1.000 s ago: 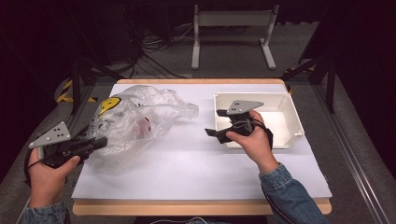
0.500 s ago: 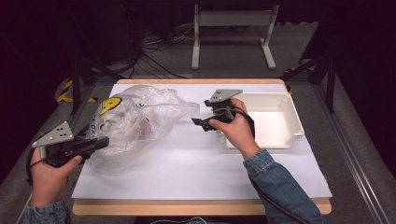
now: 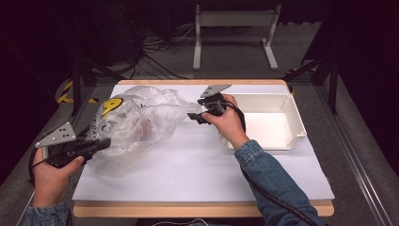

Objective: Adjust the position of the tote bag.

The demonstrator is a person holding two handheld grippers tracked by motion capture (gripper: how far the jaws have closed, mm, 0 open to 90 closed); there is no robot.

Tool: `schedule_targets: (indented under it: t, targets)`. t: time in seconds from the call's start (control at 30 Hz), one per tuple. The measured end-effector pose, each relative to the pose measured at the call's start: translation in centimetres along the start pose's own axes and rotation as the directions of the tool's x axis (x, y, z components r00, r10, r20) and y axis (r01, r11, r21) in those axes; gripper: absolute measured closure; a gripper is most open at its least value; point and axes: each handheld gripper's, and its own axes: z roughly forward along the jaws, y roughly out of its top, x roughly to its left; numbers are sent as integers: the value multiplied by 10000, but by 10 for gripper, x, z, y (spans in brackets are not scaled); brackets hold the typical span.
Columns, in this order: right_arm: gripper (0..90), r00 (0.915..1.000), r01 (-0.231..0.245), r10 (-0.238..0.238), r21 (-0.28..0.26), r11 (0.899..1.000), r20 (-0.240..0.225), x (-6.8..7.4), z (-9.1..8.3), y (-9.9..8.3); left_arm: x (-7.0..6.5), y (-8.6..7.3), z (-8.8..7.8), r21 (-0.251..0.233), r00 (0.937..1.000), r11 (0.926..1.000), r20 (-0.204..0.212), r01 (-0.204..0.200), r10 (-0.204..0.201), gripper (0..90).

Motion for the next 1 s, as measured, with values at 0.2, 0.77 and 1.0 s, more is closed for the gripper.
schedule_targets:
  t: [0.2, 0.77, 1.0]
  targets:
    - [791, 9985, 546, -551, 821, 9951, 35, 1, -2, -2, -2, 1, 1, -95, 10000, 9999, -59, -71, 71, 867]
    - [895, 9986, 448, -439, 306, 9985, -309, 23, -55, 3, -8, 7, 10, 55, 9988, 9989, 148, -463, 462, 860]
    - [894, 9962, 538, -529, 105, 9985, -684, 40, -83, -1, -9, 8, 13, 117, 9982, 9985, 265, -532, 529, 859]
